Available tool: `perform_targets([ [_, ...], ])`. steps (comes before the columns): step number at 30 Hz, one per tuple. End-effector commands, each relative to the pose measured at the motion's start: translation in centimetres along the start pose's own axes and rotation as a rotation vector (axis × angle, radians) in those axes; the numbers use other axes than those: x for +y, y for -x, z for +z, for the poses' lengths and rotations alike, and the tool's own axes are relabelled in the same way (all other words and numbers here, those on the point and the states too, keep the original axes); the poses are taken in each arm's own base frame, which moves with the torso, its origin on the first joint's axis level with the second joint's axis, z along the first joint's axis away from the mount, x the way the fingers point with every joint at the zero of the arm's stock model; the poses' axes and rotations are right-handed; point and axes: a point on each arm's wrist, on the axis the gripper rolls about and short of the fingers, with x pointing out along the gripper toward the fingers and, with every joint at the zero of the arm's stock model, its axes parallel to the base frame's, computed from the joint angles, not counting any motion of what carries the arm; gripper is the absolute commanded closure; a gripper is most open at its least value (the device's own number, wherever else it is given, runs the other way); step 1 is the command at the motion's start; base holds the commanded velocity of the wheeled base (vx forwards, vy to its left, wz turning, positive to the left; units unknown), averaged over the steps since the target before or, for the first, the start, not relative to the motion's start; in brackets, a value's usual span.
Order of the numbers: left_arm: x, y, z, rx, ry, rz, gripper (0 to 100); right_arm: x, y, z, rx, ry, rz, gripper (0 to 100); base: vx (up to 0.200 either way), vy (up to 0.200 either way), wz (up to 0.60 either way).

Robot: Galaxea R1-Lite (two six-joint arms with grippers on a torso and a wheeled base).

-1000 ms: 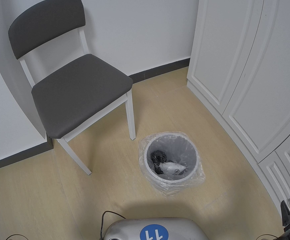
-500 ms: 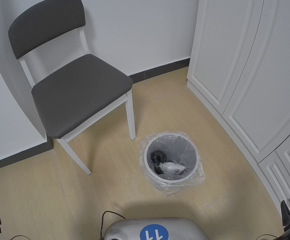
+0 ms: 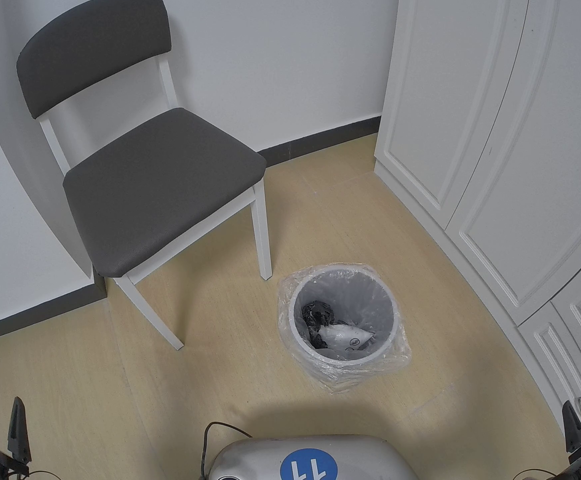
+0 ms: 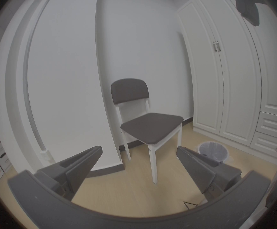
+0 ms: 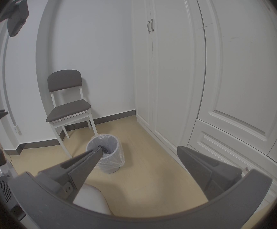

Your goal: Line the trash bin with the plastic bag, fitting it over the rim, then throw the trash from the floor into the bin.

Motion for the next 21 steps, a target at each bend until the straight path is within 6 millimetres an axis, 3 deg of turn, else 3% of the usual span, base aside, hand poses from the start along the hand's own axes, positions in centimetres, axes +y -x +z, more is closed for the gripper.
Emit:
perform_targets([
  [1,-0.1,0.0,-1.0,0.037,0.01,-0.007,0,0.0,0.0,-0.5,0.002,-0.001,0.0,0,0.0,0.0,0.0],
  [10,-0.5,0.2,-2.2,0.152,0.135,-0.099,0,0.0,0.0,-0.5,0.002,-0.001,-0.001,0,0.0,0.0,0.0],
  [21,-0.5,0.2,-2.3,0.157,0.108,-0.123,0,0.0,0.0,-0.5,0.002,-0.001,-0.001,0,0.0,0.0,0.0],
])
